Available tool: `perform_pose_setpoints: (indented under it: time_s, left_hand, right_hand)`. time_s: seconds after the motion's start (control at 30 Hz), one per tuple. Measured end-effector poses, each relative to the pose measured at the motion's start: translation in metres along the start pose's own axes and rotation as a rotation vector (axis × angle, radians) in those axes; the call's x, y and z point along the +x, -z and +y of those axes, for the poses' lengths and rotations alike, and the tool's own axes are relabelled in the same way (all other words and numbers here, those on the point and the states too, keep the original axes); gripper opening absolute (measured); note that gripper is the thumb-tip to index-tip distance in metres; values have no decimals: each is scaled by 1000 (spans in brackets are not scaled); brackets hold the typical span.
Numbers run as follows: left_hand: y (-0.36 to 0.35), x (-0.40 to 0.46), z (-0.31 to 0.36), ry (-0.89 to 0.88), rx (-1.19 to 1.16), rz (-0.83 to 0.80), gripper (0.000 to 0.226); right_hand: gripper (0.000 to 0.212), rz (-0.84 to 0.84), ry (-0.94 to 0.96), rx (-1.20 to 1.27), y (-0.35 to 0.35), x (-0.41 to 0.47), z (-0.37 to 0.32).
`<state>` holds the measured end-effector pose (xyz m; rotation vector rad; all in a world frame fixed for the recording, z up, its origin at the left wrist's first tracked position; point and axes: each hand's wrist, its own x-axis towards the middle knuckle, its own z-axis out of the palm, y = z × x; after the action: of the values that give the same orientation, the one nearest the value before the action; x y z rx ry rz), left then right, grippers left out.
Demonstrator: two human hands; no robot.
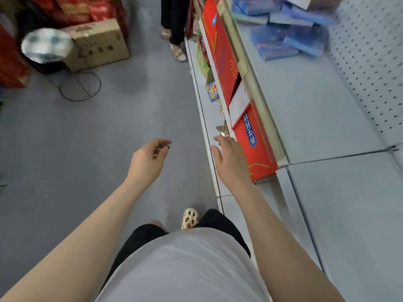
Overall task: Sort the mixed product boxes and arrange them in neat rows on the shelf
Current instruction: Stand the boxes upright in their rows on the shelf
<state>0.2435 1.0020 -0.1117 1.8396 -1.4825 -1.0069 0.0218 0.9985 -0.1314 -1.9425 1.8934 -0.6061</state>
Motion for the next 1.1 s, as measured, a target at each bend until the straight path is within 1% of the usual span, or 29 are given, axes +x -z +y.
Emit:
perform_pose_setpoints:
  time_s: [0.17, 0.3, 0.4, 0.47, 0.57, 0.63, 0.7, 0.8, 0.9, 0.97, 1.07, 1.1]
  left_hand:
    - [-10, 114, 47, -77, 20, -7, 20]
    - [-23, 212, 79, -158, 42, -67, 22]
    - [-29, 288, 108, -248, 40, -133, 23]
    - [-32, 339, 130, -289, 39, -184, 24]
    - [-41, 411, 163, -383, 26, -257, 23]
    - [-50, 453, 188, -451, 26, -306, 25]
    - [-60, 486, 217, -515, 48, -331, 25]
    - [-77, 524, 258, -582, 54, -351, 26]
    - [-97, 559, 290, -672, 55, -385, 28]
    - [-110, 578, 305, -701, 72, -405, 28]
    - [-123, 597, 323, -736, 72, -421, 28]
    - [-127, 602, 329, -760, 83, -423, 29]
  right_hand:
    - [31, 98, -47, 41, 20, 108, 19]
    - [32, 213, -105, 14, 35, 187, 39]
    - [31, 340, -171, -27, 51, 248, 54]
    - [33, 457, -248, -38, 68, 287, 62]
    - [35, 624, -315, -93, 100, 342, 75]
    - [37, 692, -343, -143, 124, 375, 87]
    - [38, 720, -378, -202, 148, 402, 99]
    - [37, 729, -445, -259, 182, 441, 118]
    - [42, 664, -543, -328, 205, 486, 143]
    - [49, 561, -607, -293, 211, 515, 161]
    - [58, 343, -649, -273, 205, 540, 183]
    - [59, 308, -659, -283, 201, 543, 187]
